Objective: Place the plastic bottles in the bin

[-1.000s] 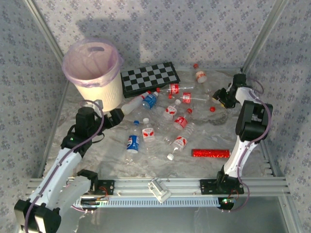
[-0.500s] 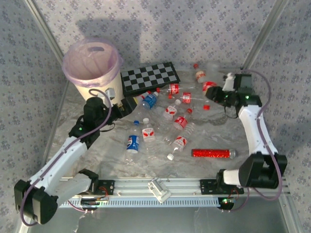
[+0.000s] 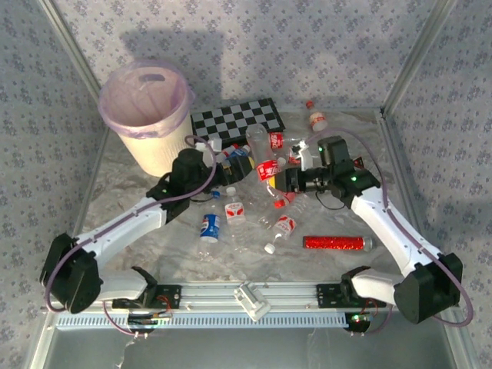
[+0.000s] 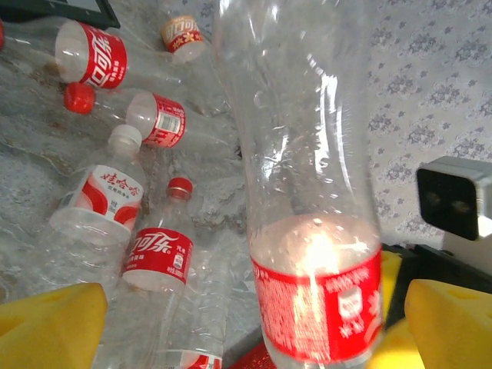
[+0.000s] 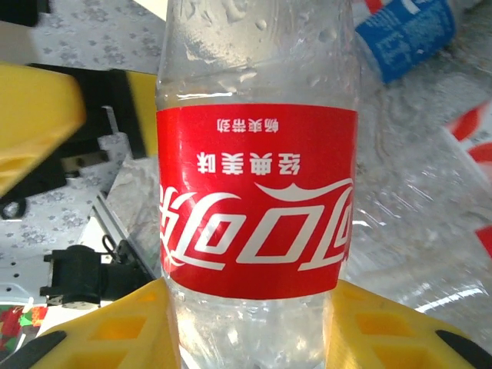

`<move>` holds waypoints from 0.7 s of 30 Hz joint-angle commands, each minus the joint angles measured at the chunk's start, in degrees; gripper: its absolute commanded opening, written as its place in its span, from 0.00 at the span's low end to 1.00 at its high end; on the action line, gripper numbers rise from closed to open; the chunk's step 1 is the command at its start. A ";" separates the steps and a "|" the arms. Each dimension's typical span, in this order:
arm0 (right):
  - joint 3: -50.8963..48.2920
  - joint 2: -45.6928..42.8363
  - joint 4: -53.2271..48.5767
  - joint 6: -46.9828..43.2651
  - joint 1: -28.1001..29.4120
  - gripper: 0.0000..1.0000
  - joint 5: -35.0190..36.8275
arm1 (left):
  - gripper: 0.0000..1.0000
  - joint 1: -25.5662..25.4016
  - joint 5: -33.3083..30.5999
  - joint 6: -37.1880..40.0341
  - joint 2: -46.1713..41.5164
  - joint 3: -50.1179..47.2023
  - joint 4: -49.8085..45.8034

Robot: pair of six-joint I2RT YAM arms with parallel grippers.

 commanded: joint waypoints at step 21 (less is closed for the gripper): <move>0.38 3.76 7.72 4.45 4.52 0.28 0.84 | 0.45 -1.28 0.65 -3.50 6.60 3.18 11.51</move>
